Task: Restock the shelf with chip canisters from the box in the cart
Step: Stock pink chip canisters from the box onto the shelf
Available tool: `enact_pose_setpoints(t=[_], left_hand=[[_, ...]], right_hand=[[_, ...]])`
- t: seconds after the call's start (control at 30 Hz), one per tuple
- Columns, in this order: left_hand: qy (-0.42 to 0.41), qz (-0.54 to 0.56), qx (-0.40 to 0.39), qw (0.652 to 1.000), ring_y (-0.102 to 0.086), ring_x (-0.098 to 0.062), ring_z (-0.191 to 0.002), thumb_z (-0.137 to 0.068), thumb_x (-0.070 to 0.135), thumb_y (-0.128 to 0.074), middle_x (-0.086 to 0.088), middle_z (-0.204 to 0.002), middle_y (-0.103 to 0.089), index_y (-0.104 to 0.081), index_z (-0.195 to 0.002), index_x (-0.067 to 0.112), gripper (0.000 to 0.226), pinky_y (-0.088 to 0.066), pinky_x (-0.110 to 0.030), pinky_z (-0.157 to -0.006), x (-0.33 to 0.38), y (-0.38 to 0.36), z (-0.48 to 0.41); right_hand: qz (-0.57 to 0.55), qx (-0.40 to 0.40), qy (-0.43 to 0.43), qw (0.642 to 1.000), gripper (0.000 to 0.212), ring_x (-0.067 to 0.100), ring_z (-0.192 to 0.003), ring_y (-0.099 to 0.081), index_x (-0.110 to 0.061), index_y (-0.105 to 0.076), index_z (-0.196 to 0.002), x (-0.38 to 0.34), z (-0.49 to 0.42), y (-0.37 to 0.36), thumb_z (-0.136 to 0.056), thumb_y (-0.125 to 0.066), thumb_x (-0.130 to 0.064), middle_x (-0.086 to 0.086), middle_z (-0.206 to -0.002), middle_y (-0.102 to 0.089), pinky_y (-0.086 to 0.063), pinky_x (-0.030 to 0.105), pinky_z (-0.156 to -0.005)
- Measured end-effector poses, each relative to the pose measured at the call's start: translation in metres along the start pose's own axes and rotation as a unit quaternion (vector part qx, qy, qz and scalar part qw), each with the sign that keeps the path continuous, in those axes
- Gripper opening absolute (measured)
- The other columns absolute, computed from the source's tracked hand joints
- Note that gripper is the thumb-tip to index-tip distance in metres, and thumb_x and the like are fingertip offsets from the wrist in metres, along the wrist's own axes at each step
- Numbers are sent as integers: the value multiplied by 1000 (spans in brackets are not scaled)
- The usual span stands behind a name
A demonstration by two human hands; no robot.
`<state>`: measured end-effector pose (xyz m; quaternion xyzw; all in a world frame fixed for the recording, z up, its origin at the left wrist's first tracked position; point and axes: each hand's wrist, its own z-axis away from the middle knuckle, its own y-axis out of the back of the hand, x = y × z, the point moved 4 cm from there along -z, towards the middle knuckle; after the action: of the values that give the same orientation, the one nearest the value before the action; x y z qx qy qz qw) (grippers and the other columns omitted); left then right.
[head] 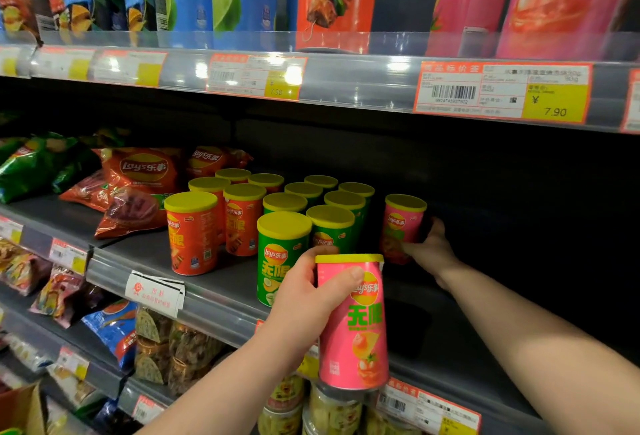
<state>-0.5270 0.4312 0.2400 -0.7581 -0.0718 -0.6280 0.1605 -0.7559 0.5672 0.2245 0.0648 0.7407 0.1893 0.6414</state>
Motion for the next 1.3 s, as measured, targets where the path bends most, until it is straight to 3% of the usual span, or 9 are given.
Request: enact_pose_setpoints(t=[0.13, 0.2, 0.33, 0.43, 0.57, 0.67, 0.77, 0.87, 1.3], left_hand=[[-5, 0, -12, 1000, -72, -15, -81, -59, 37, -71, 1, -94, -72, -52, -106, 31, 51, -56, -27, -64, 2, -7, -3], [-9, 1, -19, 1000, -72, -16, -81, -59, 38, -71, -2, -96, -72, -52, -109, 29, 54, -56, -27, -63, 4, -13, -6], [-34, 11, -22, 999, -71, -15, -85, -55, 40, -76, -1, -101, -70, -51, -109, 32, 60, -58, -30, -71, 7, -28, -15], [-51, 14, -16, 998, -69, -15, -94, -47, 47, -77, 1, -106, -67, -50, -116, 34, 75, -57, -38, -84, 7, -41, -21], [-66, -42, -25, 997, -58, -6, -109, -44, 56, -73, 17, -115, -56, -29, -145, 29, 113, -50, -28, -92, -1, -51, -26], [-103, -244, -38, 963, -53, -5, -111, -66, 54, -71, 12, -122, -51, -32, -144, 27, 91, -43, -16, -84, -7, -43, -24], [-172, -525, -84, 829, -54, -13, -113, -76, 64, -51, 6, -120, -58, -51, -128, 28, 63, -44, -25, -90, -17, -32, -17], [-199, -647, -133, 724, -52, -18, -109, -67, 70, -12, 5, -113, -59, -61, -113, 27, 80, -44, -29, -87, -32, -26, -12], [-298, -617, -82, 724, -60, -25, -78, -80, 57, -35, 0, -80, -64, -68, -77, 19, 50, -51, -32, -63, -38, -25, -16]], right_hand=[[24, 22, 20, 999, 63, 25, -117, -51, -15, -41, -136, -15, 21, 15, -84, -69, -34, 12, -136, -49, -44, 31, -88], [-8, -94, 24, 995, 40, 18, -100, -58, -20, -54, -118, -25, 42, 19, -87, -60, -44, 9, -122, -60, -44, 28, -74], [-79, -350, 27, 933, 85, 15, -93, -66, -25, -57, -114, -35, 96, 24, -48, -74, -75, 0, -105, -68, -51, 27, -75], [-53, -400, 59, 913, 90, 8, -106, -64, -25, -49, -121, -39, 126, 24, -47, -83, -63, -12, -111, -69, -53, 23, -82], [-34, -328, 71, 941, 57, 2, -96, -66, -24, -52, -114, -32, 122, 31, -63, -74, -12, -14, -100, -71, -52, 18, -79], [-38, -217, 48, 974, 63, 5, -99, -64, -27, -49, -121, -18, 102, 49, -69, -79, -10, -6, -112, -65, -53, 24, -87], [-6, -113, 19, 993, 79, 17, -110, -60, -28, -43, -127, -2, 76, 65, -60, -83, -26, 3, -126, -59, -48, 43, -99], [36, -37, -18, 999, 85, 24, -120, -53, -18, -33, -141, 11, 60, 69, -71, -82, -20, 7, -136, -52, -43, 40, -103], [68, 38, -26, 997, 73, 29, -129, -45, -10, -34, -142, 11, 31, 58, -81, -73, -21, 13, -142, -46, -38, 39, -102]])
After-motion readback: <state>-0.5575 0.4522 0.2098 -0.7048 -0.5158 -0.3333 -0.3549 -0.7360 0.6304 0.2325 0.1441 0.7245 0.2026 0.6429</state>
